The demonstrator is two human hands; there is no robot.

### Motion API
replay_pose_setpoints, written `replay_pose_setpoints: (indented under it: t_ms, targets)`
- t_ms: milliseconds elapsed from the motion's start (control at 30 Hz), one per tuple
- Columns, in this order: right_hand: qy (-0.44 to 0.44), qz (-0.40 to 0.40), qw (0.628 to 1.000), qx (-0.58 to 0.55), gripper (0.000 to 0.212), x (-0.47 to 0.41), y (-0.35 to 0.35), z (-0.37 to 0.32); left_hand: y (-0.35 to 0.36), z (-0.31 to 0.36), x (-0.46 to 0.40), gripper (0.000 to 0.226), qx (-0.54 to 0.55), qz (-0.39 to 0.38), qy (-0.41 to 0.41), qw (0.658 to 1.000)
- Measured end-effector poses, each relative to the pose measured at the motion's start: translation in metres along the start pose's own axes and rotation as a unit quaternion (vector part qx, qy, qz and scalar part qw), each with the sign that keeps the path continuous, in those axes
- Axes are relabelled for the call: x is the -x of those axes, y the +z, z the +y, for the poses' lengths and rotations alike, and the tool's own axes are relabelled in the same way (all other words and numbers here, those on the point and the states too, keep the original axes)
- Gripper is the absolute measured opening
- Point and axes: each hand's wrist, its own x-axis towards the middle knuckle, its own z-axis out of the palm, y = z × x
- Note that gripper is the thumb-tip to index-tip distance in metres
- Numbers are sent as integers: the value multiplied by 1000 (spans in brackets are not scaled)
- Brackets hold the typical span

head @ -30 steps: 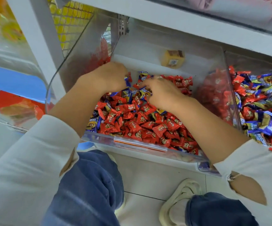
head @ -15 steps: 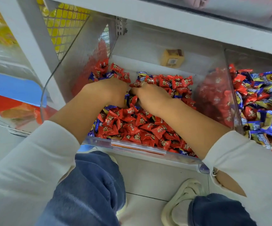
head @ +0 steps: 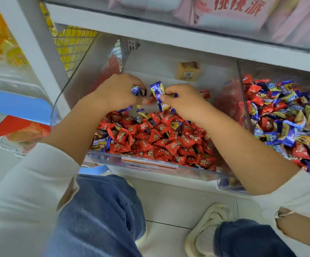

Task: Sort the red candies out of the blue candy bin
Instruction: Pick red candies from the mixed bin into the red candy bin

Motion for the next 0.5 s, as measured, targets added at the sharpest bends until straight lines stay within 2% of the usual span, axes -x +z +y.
replay_pose_setpoints:
  t_ms: [67,167,367,467,500]
  targets:
    - [22,2,994,-102,36,17,-19,-1,-9,10,8,45,43,28,6,999]
    - [72,-8,969,-238,32,55,-53,3,-16,33,22,43,62,30,25,997]
    - [147,-30,889,-432,36,132,-100,39,-8,102,47,37,134,-11,69,988]
    - [152,28,869,-470,9,165,-120,67,1,145,54,28,190,-12,103,976]
    - [152,71,871,-461,11,173,-127,78,6,161,54,26,206,-12,119,971]
